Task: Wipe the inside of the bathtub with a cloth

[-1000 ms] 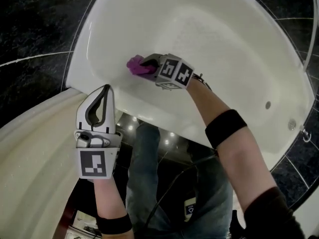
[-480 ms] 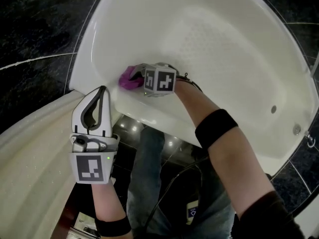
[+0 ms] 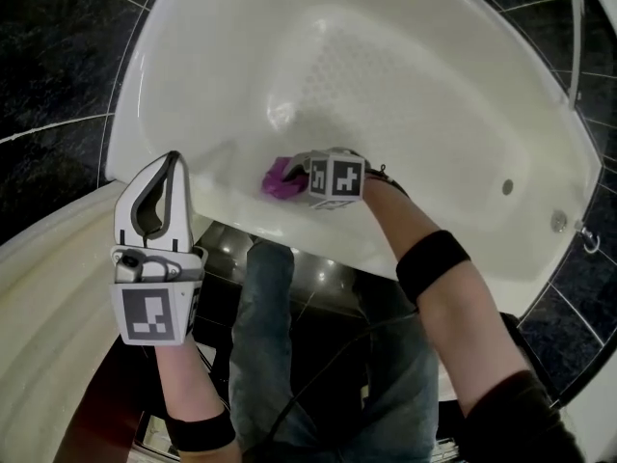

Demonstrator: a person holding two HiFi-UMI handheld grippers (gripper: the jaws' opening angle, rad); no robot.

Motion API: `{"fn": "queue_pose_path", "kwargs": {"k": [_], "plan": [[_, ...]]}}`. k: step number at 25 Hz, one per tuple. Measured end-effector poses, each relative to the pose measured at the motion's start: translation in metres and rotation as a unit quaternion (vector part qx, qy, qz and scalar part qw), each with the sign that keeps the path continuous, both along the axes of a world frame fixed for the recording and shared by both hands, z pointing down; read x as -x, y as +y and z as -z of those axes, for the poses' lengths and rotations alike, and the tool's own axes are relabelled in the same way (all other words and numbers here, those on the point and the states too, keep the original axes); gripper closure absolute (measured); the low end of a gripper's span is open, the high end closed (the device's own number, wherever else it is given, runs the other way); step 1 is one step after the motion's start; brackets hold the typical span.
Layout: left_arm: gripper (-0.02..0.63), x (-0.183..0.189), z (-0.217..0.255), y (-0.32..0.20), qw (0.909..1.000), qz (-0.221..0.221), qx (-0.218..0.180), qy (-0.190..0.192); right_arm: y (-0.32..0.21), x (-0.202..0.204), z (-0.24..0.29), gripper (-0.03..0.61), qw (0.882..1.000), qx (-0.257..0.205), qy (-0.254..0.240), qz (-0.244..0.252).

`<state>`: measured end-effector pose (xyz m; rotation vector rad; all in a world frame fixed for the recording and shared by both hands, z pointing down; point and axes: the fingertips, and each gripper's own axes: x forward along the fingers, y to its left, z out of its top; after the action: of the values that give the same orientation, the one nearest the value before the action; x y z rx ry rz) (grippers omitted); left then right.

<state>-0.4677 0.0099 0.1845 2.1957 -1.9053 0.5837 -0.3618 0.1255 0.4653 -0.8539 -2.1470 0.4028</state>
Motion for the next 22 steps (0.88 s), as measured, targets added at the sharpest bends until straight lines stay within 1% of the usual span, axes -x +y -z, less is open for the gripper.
{"fn": "queue_pose_path", "kwargs": {"k": [3,6,10,13,15,17,19,20,21,22], "plan": [[0.614,-0.032,0.008,-0.003,0.9999,-0.015,-0.005,0.005,0.008,-0.056,0.002,0.494,1.0,0.004,0.023,-0.016],[0.614,-0.066,0.016,-0.005,0.9996,-0.024,-0.009,0.008,0.015,-0.112,0.005,0.494,0.999,0.004,0.042,-0.02],[0.614,-0.107,0.022,-0.005,0.9988,-0.041,-0.025,0.009,0.022,-0.179,0.005,0.494,0.997,0.003,0.065,-0.028],[0.614,-0.13,0.024,-0.004,0.9986,-0.048,-0.023,0.001,0.026,-0.221,0.005,0.494,0.997,-0.002,0.078,-0.03],[0.614,-0.14,0.024,-0.002,0.9982,-0.053,-0.026,-0.007,0.029,-0.247,0.004,0.494,0.996,-0.006,0.09,-0.022],[0.614,-0.149,0.025,-0.002,0.9981,-0.054,-0.029,-0.01,0.033,-0.27,0.002,0.494,0.995,-0.008,0.1,-0.01],[0.614,-0.154,0.023,-0.002,0.9979,-0.056,-0.029,-0.017,0.034,-0.283,0.002,0.494,0.995,-0.008,0.102,-0.013],[0.614,-0.156,0.023,-0.003,0.9979,-0.054,-0.029,-0.017,0.03,-0.284,0.003,0.492,0.995,-0.007,0.1,-0.027],[0.614,-0.157,0.023,-0.004,0.998,-0.052,-0.03,-0.018,0.023,-0.28,0.004,0.492,0.994,-0.005,0.095,-0.053],[0.614,-0.154,0.022,-0.004,0.998,-0.051,-0.031,-0.021,0.012,-0.272,0.007,0.492,0.992,-0.001,0.087,-0.088]]}}
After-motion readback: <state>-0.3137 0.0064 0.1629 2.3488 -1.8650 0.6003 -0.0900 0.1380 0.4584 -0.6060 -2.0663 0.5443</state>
